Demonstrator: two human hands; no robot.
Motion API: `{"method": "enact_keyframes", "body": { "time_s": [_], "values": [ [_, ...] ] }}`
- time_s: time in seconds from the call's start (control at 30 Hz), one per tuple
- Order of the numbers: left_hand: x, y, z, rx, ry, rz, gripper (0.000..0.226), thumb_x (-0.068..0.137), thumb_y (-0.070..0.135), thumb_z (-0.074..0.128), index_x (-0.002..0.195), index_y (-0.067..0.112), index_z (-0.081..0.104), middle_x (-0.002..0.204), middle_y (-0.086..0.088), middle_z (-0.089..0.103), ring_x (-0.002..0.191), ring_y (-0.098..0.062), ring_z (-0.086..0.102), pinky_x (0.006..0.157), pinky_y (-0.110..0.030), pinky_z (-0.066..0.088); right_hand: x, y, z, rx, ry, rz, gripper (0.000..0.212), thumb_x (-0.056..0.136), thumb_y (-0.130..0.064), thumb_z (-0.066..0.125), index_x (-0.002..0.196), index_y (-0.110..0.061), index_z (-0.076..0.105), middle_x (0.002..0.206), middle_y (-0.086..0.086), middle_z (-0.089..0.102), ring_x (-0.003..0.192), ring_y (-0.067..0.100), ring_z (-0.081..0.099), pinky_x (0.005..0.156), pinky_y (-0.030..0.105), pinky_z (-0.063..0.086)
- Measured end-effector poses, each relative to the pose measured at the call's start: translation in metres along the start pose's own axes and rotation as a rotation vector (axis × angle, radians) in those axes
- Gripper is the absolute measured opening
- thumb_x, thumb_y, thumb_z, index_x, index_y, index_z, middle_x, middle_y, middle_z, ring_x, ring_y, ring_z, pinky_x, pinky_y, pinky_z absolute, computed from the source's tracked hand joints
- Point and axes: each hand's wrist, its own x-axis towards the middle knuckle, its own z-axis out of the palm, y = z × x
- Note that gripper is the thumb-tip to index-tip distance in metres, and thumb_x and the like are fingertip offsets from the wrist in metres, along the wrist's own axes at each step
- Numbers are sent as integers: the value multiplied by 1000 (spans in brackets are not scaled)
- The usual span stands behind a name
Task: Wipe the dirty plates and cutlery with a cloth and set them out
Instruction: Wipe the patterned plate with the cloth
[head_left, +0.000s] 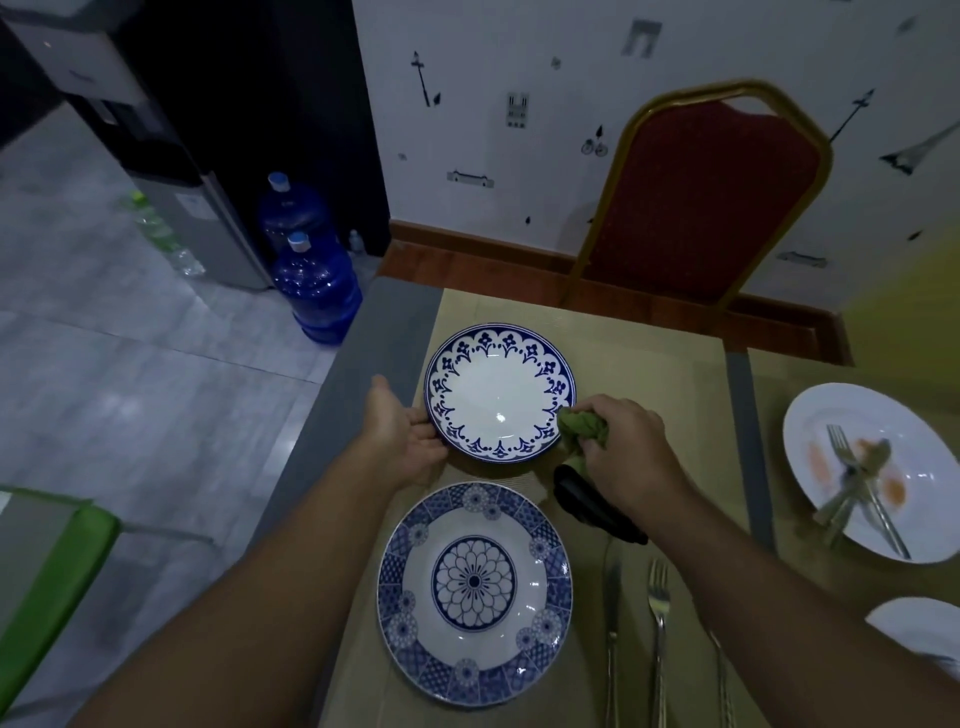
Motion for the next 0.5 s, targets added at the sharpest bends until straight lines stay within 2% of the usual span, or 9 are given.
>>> {"method": "enact_keyframes", "body": {
  "time_s": [0.1, 0.2, 0.4, 0.5],
  "values": [
    [-18, -3, -6, -44, 15, 28, 95, 98, 67, 22, 147, -14, 25, 152, -35, 33, 140, -48, 35, 118, -52, 30, -8, 5, -9, -2, 12, 2, 37, 84, -5, 60, 109, -33, 65, 104, -1, 61, 106, 28, 49, 84, 45, 51],
    [-47, -15, -12, -93, -49, 80, 91, 99, 64, 24, 146, -14, 28, 150, -36, 35, 140, -48, 35, 119, -53, 27, -21, 15, -22, -7, 28, -1, 35, 85, -6, 61, 109, -31, 64, 104, -1, 60, 106, 27, 49, 84, 42, 51],
    [-96, -76, 15, -43, -228, 33, 89, 97, 64, 31, 142, -12, 39, 144, -34, 46, 134, -47, 44, 116, -52, 32, -72, 54, -54, 60, 41, -6, 35, 85, -5, 59, 107, -31, 63, 97, -10, 53, 107, 24, 49, 86, 35, 48],
    [-105, -112, 43, 28, -256, -4, 89, 96, 65, 31, 143, -11, 40, 144, -32, 47, 134, -44, 46, 113, -50, 35, -104, 86, -70, 107, 54, 26, 37, 83, -4, 58, 104, -34, 63, 100, -8, 57, 105, 23, 51, 89, 40, 49]
  ]
}}
